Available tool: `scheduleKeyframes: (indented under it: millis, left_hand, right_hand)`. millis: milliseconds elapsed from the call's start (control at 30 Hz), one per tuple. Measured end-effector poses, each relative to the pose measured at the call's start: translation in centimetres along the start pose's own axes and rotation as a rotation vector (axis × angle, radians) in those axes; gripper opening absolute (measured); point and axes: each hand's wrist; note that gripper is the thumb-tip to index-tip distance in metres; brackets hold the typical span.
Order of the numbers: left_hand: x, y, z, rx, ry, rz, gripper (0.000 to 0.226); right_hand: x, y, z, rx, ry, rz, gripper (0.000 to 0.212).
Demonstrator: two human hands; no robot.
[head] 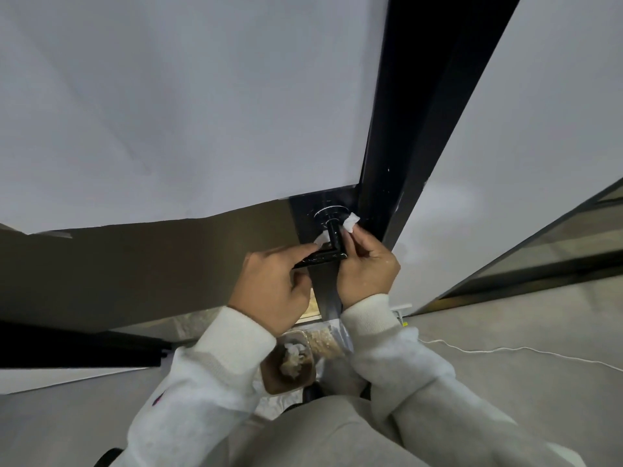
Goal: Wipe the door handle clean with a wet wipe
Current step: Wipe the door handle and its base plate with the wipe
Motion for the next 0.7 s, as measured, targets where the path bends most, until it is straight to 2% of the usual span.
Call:
scheduleKeyframes:
  millis: [167,267,367,500,700]
  left_hand:
    - [-0.1,0.1,0.0,0.010,-0.031,0.014,0.051]
    - [0.0,0.2,0.2,0.001,-0.027,0.039,0.053]
    - [0.1,0.3,0.4,-0.011,-0.010,0.042,0.052]
    - [0.0,0.3,0.4,-0.010,0.000,0.058,0.055]
    - [0.0,0.2,0.5,-0.033,0.001,0.081,0.059]
  right_hand:
    - [-1.9,0.9,-2.6,-0.133,0.333,0.145,0.022]
    - [-3.2,1.9,-3.4,-0.126,0.374,0.126,0.014]
    - [-3.1,1.4,-3.0,-0.227,0.419,0.095,0.005]
    - [-1.7,0.2,-2.8,-0.356,0.531,0.093,0.021]
    - [-0.9,-0.7,-2.9,-0.426,0.645,0.181,0.036]
Point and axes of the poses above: each hand's wrist, its own y-axis away from the middle knuckle, its own x-axis out of the palm, z = x × y, and after that the axes turned 2 degrees about x, right-handed
